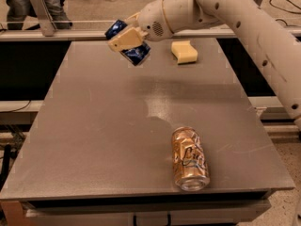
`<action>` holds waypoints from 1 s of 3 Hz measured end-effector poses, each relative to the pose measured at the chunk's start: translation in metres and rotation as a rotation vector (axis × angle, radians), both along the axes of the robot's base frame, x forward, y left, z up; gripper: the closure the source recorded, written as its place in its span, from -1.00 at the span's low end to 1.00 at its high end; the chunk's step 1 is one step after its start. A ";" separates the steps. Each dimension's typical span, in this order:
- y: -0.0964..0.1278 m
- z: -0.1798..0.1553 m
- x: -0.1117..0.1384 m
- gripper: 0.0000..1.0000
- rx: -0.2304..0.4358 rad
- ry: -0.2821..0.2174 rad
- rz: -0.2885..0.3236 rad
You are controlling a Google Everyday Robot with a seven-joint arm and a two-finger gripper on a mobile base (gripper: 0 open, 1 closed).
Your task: Place pepsi can upright
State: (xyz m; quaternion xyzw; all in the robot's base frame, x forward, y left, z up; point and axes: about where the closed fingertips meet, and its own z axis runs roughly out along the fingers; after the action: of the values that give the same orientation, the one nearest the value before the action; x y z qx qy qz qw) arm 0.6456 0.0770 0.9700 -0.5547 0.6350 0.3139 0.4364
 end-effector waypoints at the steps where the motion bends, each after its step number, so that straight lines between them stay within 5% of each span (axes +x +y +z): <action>1: 0.001 0.003 -0.005 1.00 -0.002 -0.072 0.050; 3: -0.011 -0.014 -0.011 1.00 0.047 -0.057 0.047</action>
Offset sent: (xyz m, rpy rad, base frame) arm -0.0050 0.0002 0.0032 0.0000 -0.0699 0.0504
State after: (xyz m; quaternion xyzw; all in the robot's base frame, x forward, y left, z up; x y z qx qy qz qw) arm 0.6347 0.0661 0.9561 -0.5677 0.6017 0.3229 0.4598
